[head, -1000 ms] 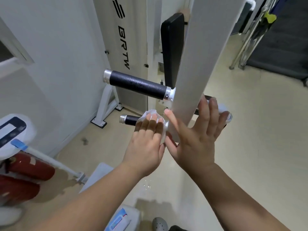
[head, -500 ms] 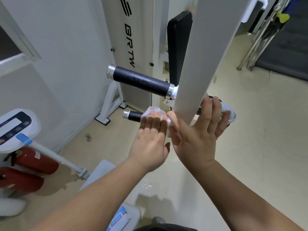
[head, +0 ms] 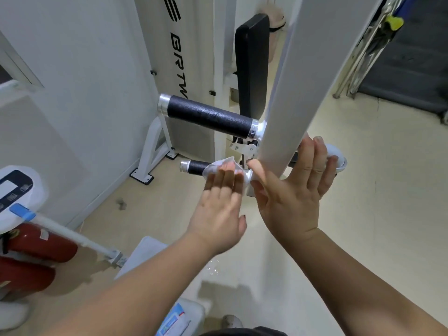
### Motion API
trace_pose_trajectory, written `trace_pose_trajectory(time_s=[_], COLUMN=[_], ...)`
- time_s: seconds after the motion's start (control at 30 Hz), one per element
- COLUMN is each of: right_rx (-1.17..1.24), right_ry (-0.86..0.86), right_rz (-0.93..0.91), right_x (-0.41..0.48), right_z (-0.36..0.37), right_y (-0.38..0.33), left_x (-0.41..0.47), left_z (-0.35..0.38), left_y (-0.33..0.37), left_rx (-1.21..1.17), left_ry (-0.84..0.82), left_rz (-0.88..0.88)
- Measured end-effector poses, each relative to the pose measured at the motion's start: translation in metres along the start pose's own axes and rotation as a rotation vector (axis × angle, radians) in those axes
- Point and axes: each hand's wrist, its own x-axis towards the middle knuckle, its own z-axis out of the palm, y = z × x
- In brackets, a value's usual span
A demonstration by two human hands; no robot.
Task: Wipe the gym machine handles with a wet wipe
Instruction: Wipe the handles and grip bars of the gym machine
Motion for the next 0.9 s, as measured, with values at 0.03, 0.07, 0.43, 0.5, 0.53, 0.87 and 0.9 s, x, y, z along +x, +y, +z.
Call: trace_pose_trajectory(time_s=[0.03,0.07,0.43,0.5,0.53,0.87,0.9], right_rx=[0.004,0.013,-0.025,-0.026,-0.022,-0.019,-0.014], right_ry=[0.016,0.026,-0.013,-0.014,-0.013,-0.088,-0.078], right_rz=[-0.010,-0.019,0.028,-0.002,-0.025,-0.005,-0.015], right_x=[0.001,0.002,0.003,0.001,0.000,-0.004,-0.004], right_z=[0.001,0.001,-0.002,-0.004,-0.004,-0.012,-0.013], right_y=[0.000,-0.001,-0.005,-0.002,-0.001,0.002,0.003], left_x=[0.000,-0.001,0.012,0.010,0.007,0.004,0.002], left_z=[0.000,-0.003,-0.006,-0.004,-0.004,-0.010,-0.010], left_y=[-0.007,-0.019,0.005,-0.005,-0.019,-0.005,-0.007], left_rx=[0.012,0.018,-0.042,-0.005,0.009,-0.015,-0.014], left_ry=[0.020,0.028,-0.049,-0.021,-0.015,-0.069,-0.062], left_rz=[0.018,0.014,-0.028,0.020,0.024,-0.066,-0.040])
